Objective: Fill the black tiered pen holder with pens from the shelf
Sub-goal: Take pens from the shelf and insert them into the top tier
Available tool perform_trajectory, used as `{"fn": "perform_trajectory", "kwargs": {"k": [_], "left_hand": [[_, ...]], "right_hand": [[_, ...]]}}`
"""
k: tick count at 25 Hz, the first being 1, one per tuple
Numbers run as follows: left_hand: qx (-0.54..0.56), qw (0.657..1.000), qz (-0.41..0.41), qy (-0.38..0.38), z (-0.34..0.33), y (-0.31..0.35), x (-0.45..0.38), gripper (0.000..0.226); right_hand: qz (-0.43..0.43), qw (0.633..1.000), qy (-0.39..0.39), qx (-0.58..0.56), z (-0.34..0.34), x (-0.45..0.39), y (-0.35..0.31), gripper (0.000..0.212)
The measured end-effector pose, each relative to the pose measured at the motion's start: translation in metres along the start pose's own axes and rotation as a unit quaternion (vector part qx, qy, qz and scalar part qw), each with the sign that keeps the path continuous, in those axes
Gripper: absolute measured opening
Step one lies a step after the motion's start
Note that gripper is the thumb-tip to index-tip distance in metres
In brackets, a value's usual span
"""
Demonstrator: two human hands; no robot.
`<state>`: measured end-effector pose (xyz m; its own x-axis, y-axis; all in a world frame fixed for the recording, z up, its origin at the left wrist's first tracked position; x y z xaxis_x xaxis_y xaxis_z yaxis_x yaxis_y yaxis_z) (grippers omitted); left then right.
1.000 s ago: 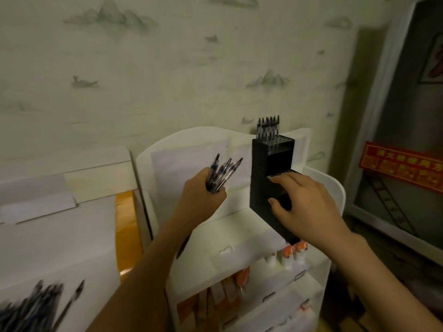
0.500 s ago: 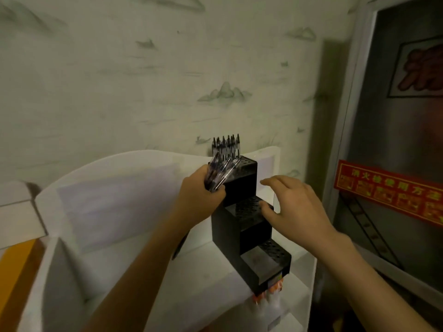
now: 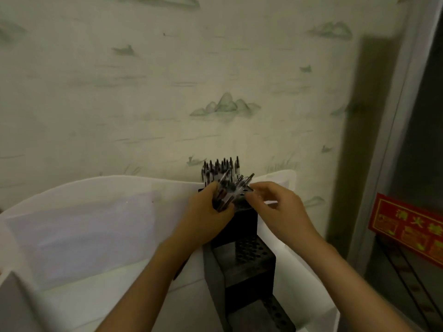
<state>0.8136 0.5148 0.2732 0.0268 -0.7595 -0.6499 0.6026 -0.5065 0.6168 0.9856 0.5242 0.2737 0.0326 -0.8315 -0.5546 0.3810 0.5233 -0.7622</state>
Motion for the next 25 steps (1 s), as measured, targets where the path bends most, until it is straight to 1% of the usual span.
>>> {"fn": "perform_trajectory", "kwargs": {"k": [1,3,5,11,12,14,16,18,20,22,25], "left_hand": [[-0.001,1.0,0.014,0.003,-0.006,-0.002,-0.004,0.013],[-0.015,0.999,0.038,0.018,-0.017,-0.006,-0.011,0.013],[-0.027,0.998,0.05,0.025,-0.024,-0.008,-0.014,0.015],[-0.051,0.994,0.086,0.043,-0.04,-0.014,-0.027,0.018],[-0.052,0.994,0.089,0.045,-0.041,-0.016,-0.028,0.019],[-0.059,0.992,0.097,0.046,-0.037,-0.023,-0.027,0.02],[-0.074,0.99,0.104,0.055,-0.028,-0.03,-0.024,0.019],[-0.086,0.988,0.106,0.069,-0.018,-0.035,-0.024,0.021],[-0.097,0.987,0.103,0.077,-0.011,-0.036,-0.027,0.024],[-0.106,0.987,0.097,0.077,-0.009,-0.037,-0.032,0.025],[-0.114,0.986,0.091,0.081,-0.004,-0.042,-0.035,0.022]], "right_hand": [[-0.028,0.997,-0.016,-0.077,-0.003,-0.012,0.008,0.019],[-0.063,0.98,-0.056,-0.178,-0.012,-0.03,0.022,0.008],[-0.088,0.967,-0.069,-0.229,-0.017,-0.041,0.033,0.007],[-0.157,0.921,-0.118,-0.336,-0.033,-0.067,0.065,0.012],[-0.167,0.911,-0.113,-0.359,-0.035,-0.072,0.068,0.012],[-0.177,0.9,-0.062,-0.392,-0.024,-0.088,0.074,0.01],[-0.153,0.912,0.006,-0.381,-0.004,-0.11,0.078,0.007],[-0.088,0.938,0.052,-0.332,0.012,-0.126,0.071,0.005],[-0.006,0.961,0.076,-0.266,0.014,-0.132,0.055,0.005],[0.065,0.975,0.09,-0.194,0.01,-0.134,0.039,0.006],[0.123,0.98,0.096,-0.125,0.0,-0.136,0.029,0.005]]}}
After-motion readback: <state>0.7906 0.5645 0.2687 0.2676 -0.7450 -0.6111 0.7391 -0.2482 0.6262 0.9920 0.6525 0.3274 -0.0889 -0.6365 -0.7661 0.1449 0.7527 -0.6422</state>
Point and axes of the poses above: each hand's wrist, its own x-axis away from the middle knuckle, its own z-axis out of the back of the hand, y = z × x, the point moved 9 cm from there along -x, towards the middle knuckle, and after that the axes turned 5 degrees about y, right-handed, at the moved point
